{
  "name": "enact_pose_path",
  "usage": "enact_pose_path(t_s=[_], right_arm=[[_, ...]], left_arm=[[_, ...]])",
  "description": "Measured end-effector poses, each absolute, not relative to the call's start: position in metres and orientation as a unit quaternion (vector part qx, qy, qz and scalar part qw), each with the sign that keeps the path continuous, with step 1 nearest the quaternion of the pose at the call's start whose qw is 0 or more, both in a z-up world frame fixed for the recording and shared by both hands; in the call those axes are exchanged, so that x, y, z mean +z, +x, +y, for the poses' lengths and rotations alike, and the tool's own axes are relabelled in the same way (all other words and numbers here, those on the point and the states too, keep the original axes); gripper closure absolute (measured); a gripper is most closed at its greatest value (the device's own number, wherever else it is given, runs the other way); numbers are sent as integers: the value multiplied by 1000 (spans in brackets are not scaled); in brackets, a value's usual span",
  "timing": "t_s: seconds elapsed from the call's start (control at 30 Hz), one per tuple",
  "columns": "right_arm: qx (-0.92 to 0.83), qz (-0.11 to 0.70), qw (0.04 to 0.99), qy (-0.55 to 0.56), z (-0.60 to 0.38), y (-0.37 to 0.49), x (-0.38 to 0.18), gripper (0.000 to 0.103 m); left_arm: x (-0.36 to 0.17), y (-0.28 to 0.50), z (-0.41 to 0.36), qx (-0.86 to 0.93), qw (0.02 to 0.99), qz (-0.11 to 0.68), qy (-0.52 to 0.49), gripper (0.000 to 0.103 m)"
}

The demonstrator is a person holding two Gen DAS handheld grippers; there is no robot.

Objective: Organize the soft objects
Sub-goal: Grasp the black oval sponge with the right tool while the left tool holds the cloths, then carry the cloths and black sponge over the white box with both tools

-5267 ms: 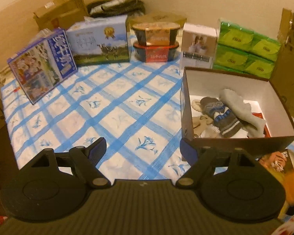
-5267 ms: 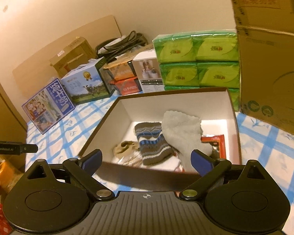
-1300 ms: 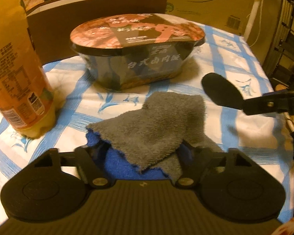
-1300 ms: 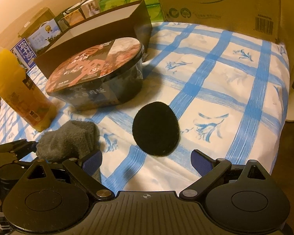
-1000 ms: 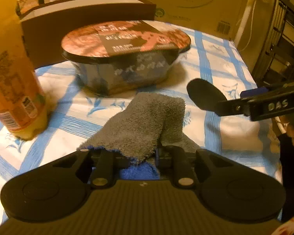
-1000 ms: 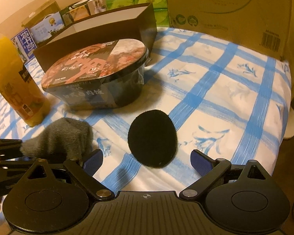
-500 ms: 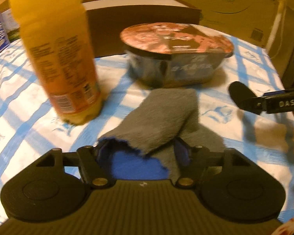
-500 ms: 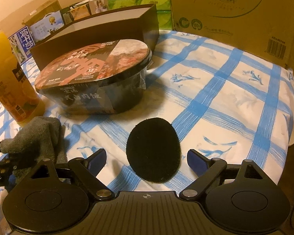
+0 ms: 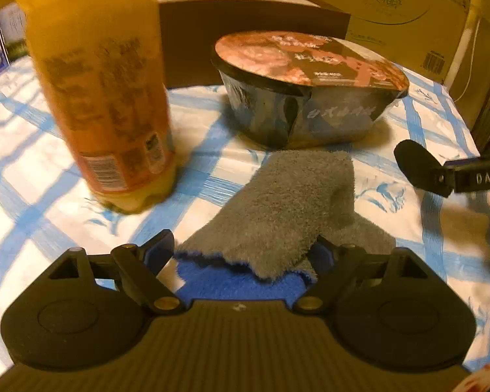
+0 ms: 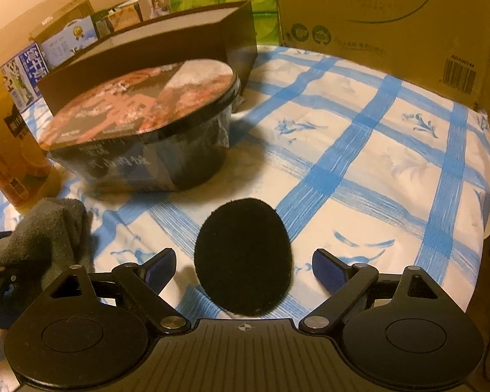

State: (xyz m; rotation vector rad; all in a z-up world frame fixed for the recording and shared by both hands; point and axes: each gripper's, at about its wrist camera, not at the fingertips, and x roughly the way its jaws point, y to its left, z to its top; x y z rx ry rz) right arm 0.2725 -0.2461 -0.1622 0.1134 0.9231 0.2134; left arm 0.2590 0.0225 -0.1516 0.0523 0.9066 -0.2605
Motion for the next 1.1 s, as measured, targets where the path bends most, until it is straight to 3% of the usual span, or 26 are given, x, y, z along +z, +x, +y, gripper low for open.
enact_pose_path(t_s=[0.13,0.23,0.33,0.57,1.1], right_arm=[[108,442,889,46,-242,272,-163,13],[105,442,890,33,-238,274,-165,14],[100,442,891,30,-237,276,-165,18],[95,439,893,-2,-232,275,-165,38],[122,431,894,14,-237,256,-140,43]], left_arm=[[-155,264,7,-145,889,433,31,27],[-152,264,-4,-161,887,431,30,59],[-150,263,-12,-163,885,434,24,73],[-145,261,-20,-146,885,441,26,78],[-111,241,-25,-135,893,428,15,81]])
